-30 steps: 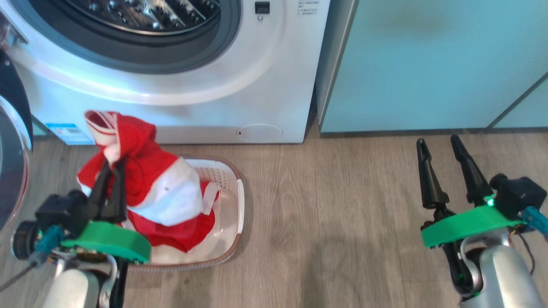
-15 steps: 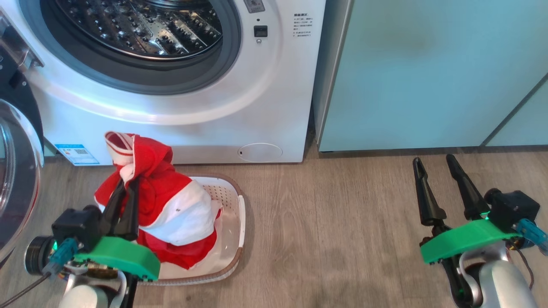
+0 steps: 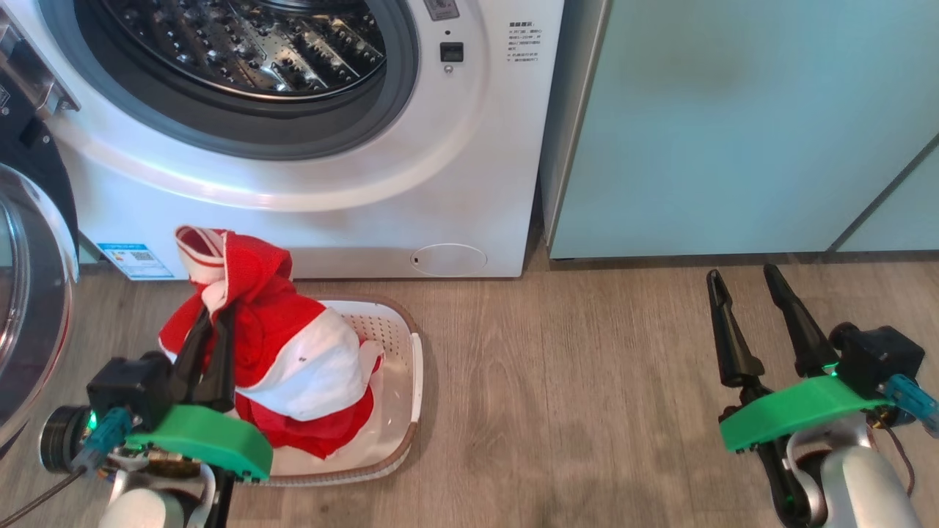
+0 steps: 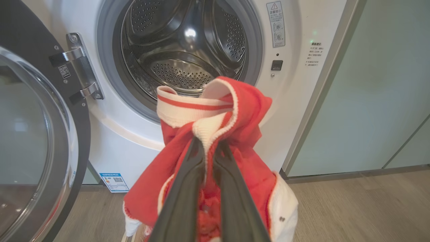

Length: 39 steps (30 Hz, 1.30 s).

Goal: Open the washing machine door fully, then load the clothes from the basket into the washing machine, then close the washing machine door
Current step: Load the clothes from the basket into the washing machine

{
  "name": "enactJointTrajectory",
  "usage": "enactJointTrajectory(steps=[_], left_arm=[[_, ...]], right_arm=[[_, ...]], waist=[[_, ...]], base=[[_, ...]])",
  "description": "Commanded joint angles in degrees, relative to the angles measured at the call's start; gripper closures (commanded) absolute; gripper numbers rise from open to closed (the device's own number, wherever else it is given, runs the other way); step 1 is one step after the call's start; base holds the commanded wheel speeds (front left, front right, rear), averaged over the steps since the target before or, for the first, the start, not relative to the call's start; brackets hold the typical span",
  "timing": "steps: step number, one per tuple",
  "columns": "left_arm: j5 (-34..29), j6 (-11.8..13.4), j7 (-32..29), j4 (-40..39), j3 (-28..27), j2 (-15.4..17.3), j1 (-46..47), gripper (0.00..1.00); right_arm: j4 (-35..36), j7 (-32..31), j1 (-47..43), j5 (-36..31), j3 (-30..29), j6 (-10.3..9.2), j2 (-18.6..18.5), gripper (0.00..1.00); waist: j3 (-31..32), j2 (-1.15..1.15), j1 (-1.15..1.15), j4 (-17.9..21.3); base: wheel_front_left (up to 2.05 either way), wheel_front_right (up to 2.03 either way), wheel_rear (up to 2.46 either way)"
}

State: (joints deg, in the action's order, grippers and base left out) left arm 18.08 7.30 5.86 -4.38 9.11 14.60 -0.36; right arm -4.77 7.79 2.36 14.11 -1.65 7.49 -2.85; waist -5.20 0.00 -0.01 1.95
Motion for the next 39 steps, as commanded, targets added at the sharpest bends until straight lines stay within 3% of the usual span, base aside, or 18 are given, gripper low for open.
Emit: enactJointTrajectory(steps=[1, 12, 20, 29, 39], left_arm=[[-0.4, 0.5, 0.1, -2.2, -2.3, 1.3, 1.8, 1.0], [2.6, 0.5, 0.4, 0.9, -3.4, 0.0, 7.2, 1.0], [6.4, -1.2, 1.4, 13.3, -6.1, -0.1, 21.4, 1.0], [8.9, -5.5, 0.7, 32.2, -7.5, 3.2, 42.7, 1.0], [9.5, -8.6, -1.8, 45.1, -7.8, 8.2, 60.2, 1.0]], right_arm=[[2.1, 0.0, 0.6, 0.0, 1.3, 0.0, 0.0, 0.0], [3.5, 0.4, 2.2, 0.0, 1.4, 0.0, 0.0, 0.0], [4.9, 0.8, 5.2, -0.8, 2.0, 0.0, 0.0, 0.0], [4.6, 2.6, 9.4, -0.4, 4.0, 0.0, 0.0, 0.0], [3.0, 4.9, 12.8, 1.4, 7.0, 0.0, 0.0, 0.0]], waist=[[-0.1, 0.0, 0.01, -0.1], [-4.4, 0.0, 0.01, -0.1], [-11.6, 0.0, 0.01, 2.1], [-20.3, 0.0, 0.01, 6.5], [-26.8, 0.0, 0.01, 11.7]], base=[[0.0, 0.0, 0.0], [0.0, 0.0, 0.0], [0.0, 0.0, 0.0], [0.0, 0.0, 0.0], [0.0, 0.0, 0.0]])
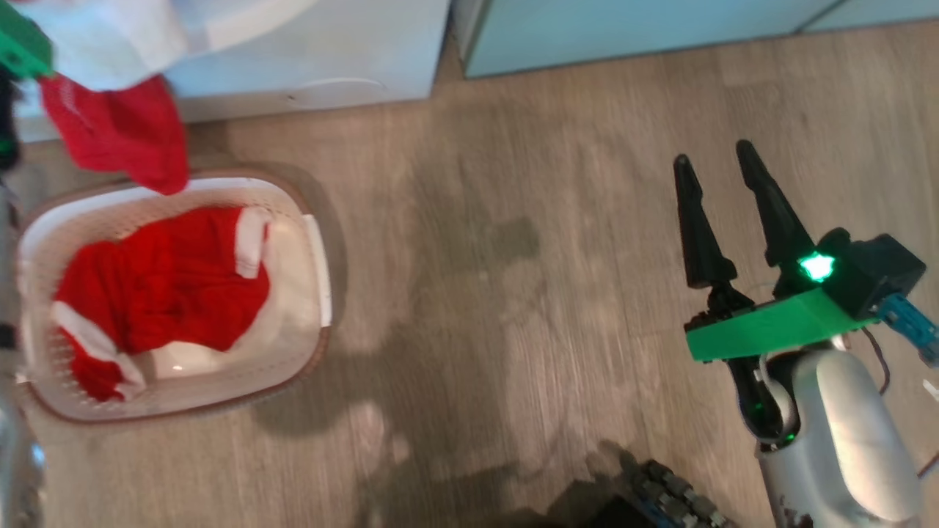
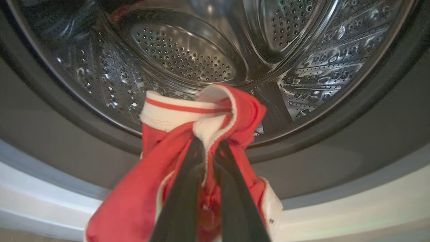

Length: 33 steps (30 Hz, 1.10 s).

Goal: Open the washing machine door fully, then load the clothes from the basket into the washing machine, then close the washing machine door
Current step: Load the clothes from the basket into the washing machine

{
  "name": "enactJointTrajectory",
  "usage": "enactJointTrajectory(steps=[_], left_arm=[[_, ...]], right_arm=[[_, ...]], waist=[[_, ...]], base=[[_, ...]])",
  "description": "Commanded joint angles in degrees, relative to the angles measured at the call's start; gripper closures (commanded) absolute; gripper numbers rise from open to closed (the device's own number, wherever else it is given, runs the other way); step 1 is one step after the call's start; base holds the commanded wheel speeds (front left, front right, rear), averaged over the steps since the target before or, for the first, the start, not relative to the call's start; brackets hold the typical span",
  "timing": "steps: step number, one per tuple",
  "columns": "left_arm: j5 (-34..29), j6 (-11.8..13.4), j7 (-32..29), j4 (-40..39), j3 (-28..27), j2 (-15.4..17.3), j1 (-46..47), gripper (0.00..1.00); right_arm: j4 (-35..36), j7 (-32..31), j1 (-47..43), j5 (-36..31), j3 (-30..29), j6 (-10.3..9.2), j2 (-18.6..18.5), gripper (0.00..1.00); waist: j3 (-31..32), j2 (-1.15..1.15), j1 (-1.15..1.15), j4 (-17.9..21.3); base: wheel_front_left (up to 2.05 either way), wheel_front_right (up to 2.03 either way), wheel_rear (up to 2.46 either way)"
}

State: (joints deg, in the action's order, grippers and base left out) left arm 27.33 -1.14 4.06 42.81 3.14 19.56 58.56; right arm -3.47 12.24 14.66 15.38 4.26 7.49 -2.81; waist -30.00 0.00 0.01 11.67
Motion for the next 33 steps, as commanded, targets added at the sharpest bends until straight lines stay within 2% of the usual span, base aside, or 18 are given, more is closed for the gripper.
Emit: enactJointTrajectory(steps=[1, 6, 11, 16, 21, 27, 33], left_arm=[[0.1, -0.3, -0.2, -0.9, -1.8, 3.9, 2.8, 1.0], [-0.6, -1.3, -2.3, 3.7, -1.3, 7.7, 9.9, 1.0], [-1.2, -2.0, -6.9, 6.5, -0.7, 11.8, 16.5, 1.0], [-1.7, -2.9, -12.0, 7.3, 0.1, 15.8, 22.7, 1.0], [-2.7, -2.8, -14.2, 6.2, 0.8, 18.5, 27.2, 1.0], [-2.7, -2.4, -11.2, 4.2, 0.2, 19.9, 31.2, 1.0], [-2.3, -1.8, -4.5, 3.7, -0.9, 19.8, 33.8, 1.0]], right_arm=[[1.5, 0.7, 0.9, 0.4, 1.5, 0.0, -0.1, 0.0], [1.0, 1.7, 2.3, 1.7, 2.7, 0.0, -0.1, 0.0], [1.0, 2.4, 3.3, 3.0, 3.6, 0.0, -0.1, 0.0], [1.2, 2.7, 4.2, 4.4, 4.3, 0.0, -0.1, 0.0], [2.5, 2.7, 4.9, 5.6, 4.7, 0.0, -0.1, 0.0], [3.5, 2.7, 5.3, 6.6, 5.3, 0.0, -0.1, 0.0], [3.9, 2.7, 5.5, 7.2, 5.7, 0.0, -0.1, 0.0]], waist=[[-2.7, 0.0, -0.01, 2.6], [-6.1, 0.0, -0.01, 5.2], [-9.6, 0.0, -0.01, 7.4], [-13.0, 0.0, -0.01, 9.1], [-15.4, 0.0, -0.01, 10.1], [-17.2, 0.0, -0.01, 11.1], [-18.2, 0.0, -0.01, 11.7]], base=[[0.0, 0.0, 0.0], [0.0, 0.0, 0.0], [0.0, 0.0, 0.0], [0.0, 0.0, 0.0], [0.0, 0.0, 0.0], [0.0, 0.0, 0.0], [0.0, 0.0, 0.0]])
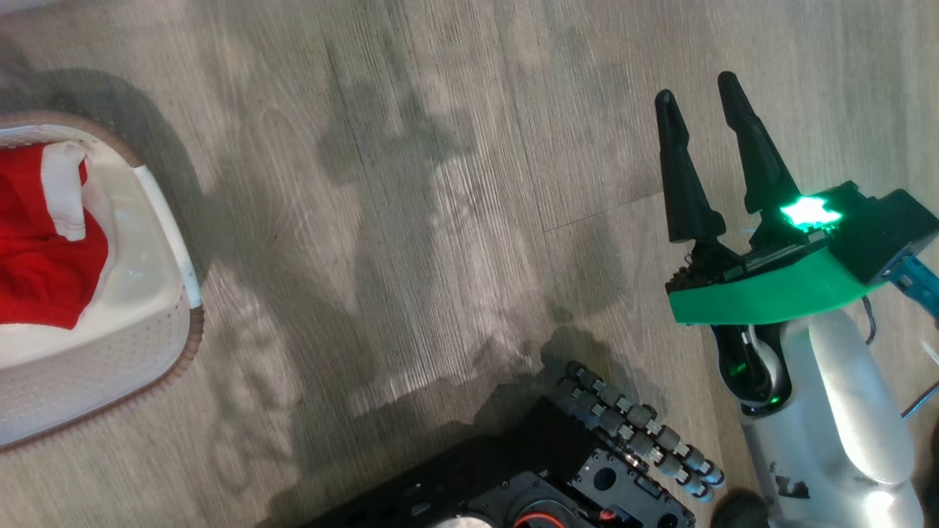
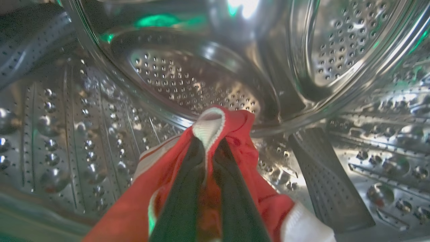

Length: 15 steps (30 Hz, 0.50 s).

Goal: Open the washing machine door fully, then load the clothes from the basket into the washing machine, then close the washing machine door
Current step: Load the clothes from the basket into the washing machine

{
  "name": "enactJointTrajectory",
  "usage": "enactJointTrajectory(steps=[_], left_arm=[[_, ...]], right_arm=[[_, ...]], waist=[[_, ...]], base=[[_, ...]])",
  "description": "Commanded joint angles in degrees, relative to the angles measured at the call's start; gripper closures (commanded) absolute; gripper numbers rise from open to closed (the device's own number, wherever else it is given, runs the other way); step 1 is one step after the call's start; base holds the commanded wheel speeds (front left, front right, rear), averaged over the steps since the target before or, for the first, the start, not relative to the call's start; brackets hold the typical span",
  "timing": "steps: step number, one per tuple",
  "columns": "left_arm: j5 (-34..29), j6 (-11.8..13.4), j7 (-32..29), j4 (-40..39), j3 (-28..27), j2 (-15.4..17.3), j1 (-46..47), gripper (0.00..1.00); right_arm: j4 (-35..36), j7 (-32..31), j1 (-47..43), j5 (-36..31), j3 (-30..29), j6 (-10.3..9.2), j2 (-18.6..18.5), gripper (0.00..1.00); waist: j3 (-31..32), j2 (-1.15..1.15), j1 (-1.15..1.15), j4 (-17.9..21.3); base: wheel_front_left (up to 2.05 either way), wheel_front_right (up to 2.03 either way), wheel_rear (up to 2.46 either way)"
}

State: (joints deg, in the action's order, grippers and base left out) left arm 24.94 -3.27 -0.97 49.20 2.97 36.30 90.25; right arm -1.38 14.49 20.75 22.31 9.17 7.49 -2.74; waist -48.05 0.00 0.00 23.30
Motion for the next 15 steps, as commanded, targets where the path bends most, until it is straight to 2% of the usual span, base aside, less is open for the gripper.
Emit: enactJointTrajectory(steps=[1, 6, 15], left_arm=[[0.0, 0.3, 1.7, -2.8, -0.7, 3.1, 2.5, 1.0], [-0.2, 0.4, 5.1, -2.2, -0.7, 2.9, 3.1, 1.0], [2.0, -1.5, 1.1, 2.6, 0.3, 1.4, -0.8, 1.0]], right_arm=[[2.0, 0.5, -0.6, 0.4, 0.9, 0.0, -0.1, 0.0], [2.4, 0.5, -0.4, 0.8, 1.0, 0.0, -0.1, 0.0], [2.0, 0.5, 0.2, 0.5, 0.5, 0.0, -0.1, 0.0]], waist=[[-0.3, 0.0, 0.0, 0.2], [-0.8, 0.0, 0.0, 0.2], [-0.4, 0.0, 0.0, -1.3]], base=[[0.0, 0.0, 0.0], [0.0, 0.0, 0.0], [0.0, 0.0, 0.0]])
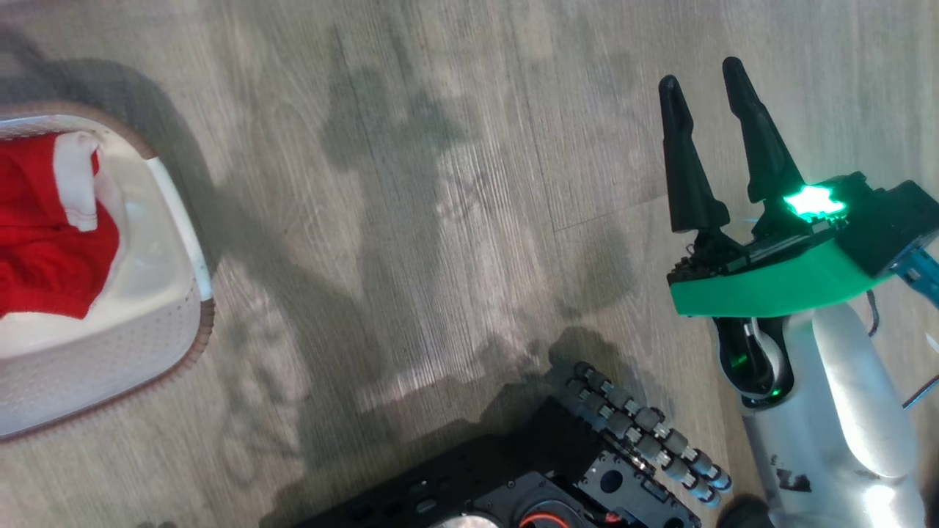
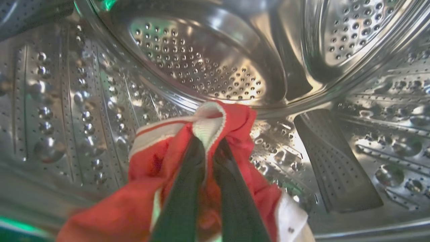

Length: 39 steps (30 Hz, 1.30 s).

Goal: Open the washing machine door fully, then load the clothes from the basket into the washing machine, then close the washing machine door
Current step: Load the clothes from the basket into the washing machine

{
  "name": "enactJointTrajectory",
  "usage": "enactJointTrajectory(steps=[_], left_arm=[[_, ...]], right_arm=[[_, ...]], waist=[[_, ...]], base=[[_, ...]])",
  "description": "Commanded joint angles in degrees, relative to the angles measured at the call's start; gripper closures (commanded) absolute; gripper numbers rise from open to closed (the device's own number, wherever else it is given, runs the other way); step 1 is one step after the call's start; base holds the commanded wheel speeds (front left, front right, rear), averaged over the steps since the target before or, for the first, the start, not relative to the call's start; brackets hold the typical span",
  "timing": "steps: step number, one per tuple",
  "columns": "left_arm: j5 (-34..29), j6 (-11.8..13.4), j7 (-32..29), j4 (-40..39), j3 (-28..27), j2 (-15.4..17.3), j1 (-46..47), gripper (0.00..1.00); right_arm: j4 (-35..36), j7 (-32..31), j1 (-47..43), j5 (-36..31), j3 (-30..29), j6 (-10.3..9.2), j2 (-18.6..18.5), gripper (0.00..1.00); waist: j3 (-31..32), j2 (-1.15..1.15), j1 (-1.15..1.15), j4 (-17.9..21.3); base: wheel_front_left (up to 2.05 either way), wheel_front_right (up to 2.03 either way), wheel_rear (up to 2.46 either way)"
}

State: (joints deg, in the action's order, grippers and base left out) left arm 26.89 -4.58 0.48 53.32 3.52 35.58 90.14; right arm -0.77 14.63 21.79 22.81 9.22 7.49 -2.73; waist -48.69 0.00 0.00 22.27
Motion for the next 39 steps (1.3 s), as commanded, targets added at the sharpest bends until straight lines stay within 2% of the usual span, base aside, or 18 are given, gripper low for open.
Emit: enactJointTrajectory(steps=[1, 2, 3, 4, 12, 17, 22, 31, 32, 39], left_arm=[[0.4, -0.3, -0.4, -1.2, -0.3, 2.0, -1.2, 0.93], [0.7, -0.4, -0.4, -0.9, -0.3, 1.6, -1.8, 0.59], [0.8, -0.5, -0.3, -0.8, -0.1, 1.4, -2.4, 0.15], [0.9, -0.5, 0.0, -0.7, -0.1, 1.2, -3.0, 0.0], [0.6, -0.9, 5.4, -1.7, 1.3, -0.6, -10.1, 0.0], [0.7, -0.5, 10.6, -5.9, 1.7, -2.7, -18.4, 0.0], [1.1, 0.7, 13.3, -13.3, 1.5, -5.2, -26.9, 0.0], [-0.4, 7.0, 14.4, -34.9, 0.3, -9.2, -47.8, 0.0], [-0.4, 7.0, 14.4, -34.9, 0.3, -9.2, -47.8, 0.0], [-2.4, 12.4, 14.5, -50.1, 0.4, -12.4, -63.6, 0.0]], right_arm=[[1.4, 0.4, -0.8, -0.1, 0.4, 0.0, -0.1, 0.0], [1.3, 0.4, -0.7, -0.3, 0.3, 0.0, -0.1, 0.0], [1.1, 0.4, -0.6, -0.5, 0.3, 0.0, -0.1, 0.0], [1.1, 0.4, -0.5, -0.7, 0.2, 0.0, -0.1, 0.0], [0.3, 0.4, -0.4, -2.3, -0.7, 0.0, -0.1, 0.0], [-0.7, 0.4, -1.1, -3.7, -1.7, 0.0, -0.1, 0.0], [-1.6, 0.4, -2.0, -4.9, -2.6, 0.0, -0.1, 0.0], [-4.2, 0.4, -2.9, -6.4, -3.4, 0.0, -0.1, 0.0], [-4.2, 0.4, -2.9, -6.4, -3.4, 0.0, -0.1, 0.0], [-6.8, 0.3, -3.5, -7.3, -3.8, 0.0, -0.1, 0.0]], waist=[[0.5, 0.0, 0.0, -0.5], [0.8, 0.0, 0.0, -0.8], [1.1, 0.0, 0.0, -1.1], [1.4, 0.0, 0.0, -1.4], [5.6, 0.0, 0.0, -4.2], [9.7, 0.0, 0.0, -6.8], [13.0, 0.0, 0.0, -9.1], [18.7, 0.0, 0.0, -12.4], [18.7, 0.0, 0.0, -12.4], [23.1, 0.0, 0.0, -14.5]], base=[[0.0, 0.0, 0.0], [0.0, 0.0, 0.0], [0.0, 0.0, 0.0], [0.0, 0.0, 0.0], [0.0, 0.0, 0.0], [0.0, 0.0, 0.0], [0.0, 0.0, 0.0], [0.0, 0.0, 0.0], [0.0, 0.0, 0.0], [0.0, 0.0, 0.0]])
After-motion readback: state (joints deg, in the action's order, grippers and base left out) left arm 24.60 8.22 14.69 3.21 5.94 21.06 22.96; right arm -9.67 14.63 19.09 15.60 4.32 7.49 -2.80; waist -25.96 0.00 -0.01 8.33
